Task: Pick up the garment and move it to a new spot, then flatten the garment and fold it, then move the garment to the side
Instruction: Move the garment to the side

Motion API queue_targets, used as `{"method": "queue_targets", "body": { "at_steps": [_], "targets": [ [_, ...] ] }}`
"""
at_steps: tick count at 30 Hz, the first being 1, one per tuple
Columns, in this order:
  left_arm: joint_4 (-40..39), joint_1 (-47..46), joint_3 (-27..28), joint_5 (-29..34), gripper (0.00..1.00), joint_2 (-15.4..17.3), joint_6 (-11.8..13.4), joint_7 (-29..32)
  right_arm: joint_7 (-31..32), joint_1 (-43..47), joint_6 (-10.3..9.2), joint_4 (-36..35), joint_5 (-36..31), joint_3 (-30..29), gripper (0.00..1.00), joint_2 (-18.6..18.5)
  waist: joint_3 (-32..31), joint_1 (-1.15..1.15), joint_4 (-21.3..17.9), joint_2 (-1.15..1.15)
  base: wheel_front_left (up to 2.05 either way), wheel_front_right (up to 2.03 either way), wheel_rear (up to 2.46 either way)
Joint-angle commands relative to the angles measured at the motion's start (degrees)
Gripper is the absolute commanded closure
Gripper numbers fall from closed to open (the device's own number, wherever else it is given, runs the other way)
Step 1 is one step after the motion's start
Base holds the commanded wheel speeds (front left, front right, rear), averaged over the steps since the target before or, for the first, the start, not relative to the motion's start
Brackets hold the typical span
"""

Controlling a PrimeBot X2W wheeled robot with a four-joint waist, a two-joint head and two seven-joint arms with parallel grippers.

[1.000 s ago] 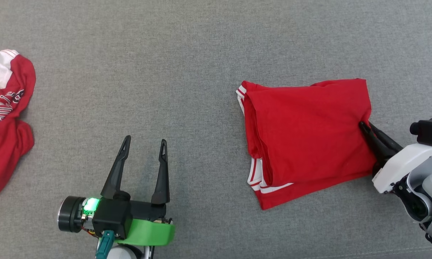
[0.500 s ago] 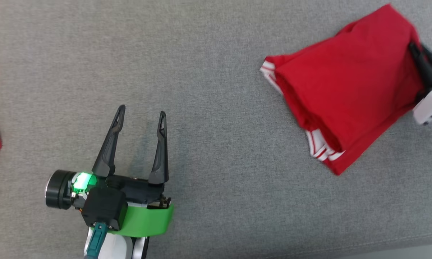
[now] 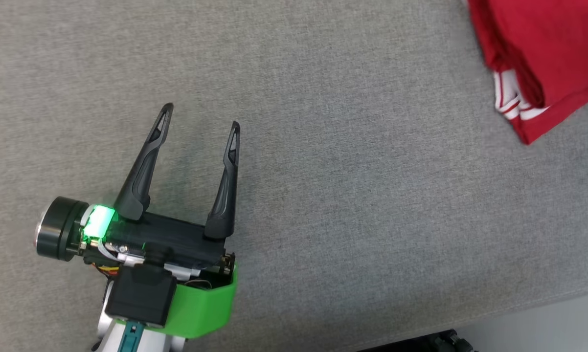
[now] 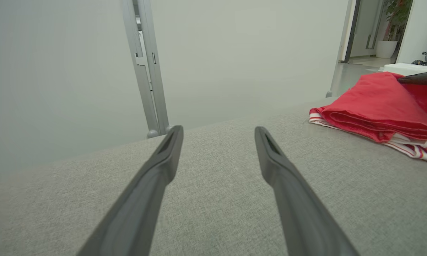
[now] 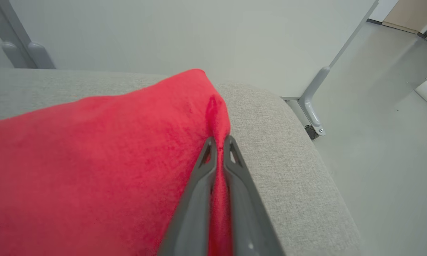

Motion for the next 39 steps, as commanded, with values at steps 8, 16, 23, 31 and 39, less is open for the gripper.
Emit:
{"method": "queue_targets", "body": {
  "at_steps": [8,16,23,31,39],
  "targets": [
    [-2.8,-1.1,-2.1,1.4,0.0,2.7,1.3,0.0,-0.3,0.3,-0.13,3.1,-2.9,-4.8,1.0,-5.7,4.2,-0.01,-2.7,0.0,0.0,0.0,0.0],
    [-2.6,-1.8,-3.8,0.8,0.0,3.9,2.0,0.0,-0.2,-3.3,-0.13,6.0,-10.1,-11.4,0.0,-6.0,4.6,-0.01,-2.0,0.0,0.0,0.0,0.0],
    [-0.9,-1.5,-4.7,-1.5,0.0,2.9,3.7,0.0,-0.2,2.0,-0.13,-1.8,-21.1,-19.3,0.0,2.1,-0.7,-0.01,0.4,0.0,0.0,0.0,0.0],
    [3.5,2.2,-3.0,-7.0,0.0,0.5,5.0,0.0,-0.2,15.3,-0.13,-13.7,-28.3,-25.2,0.0,15.2,-10.2,-0.01,2.9,0.0,0.0,0.0,0.0],
    [7.6,6.5,2.5,-11.7,0.0,-2.2,3.3,0.0,-0.2,27.6,-0.12,-23.1,-34.0,-24.8,0.0,26.2,-18.6,-0.01,4.2,0.0,0.0,0.0,0.0]
  ]
}}
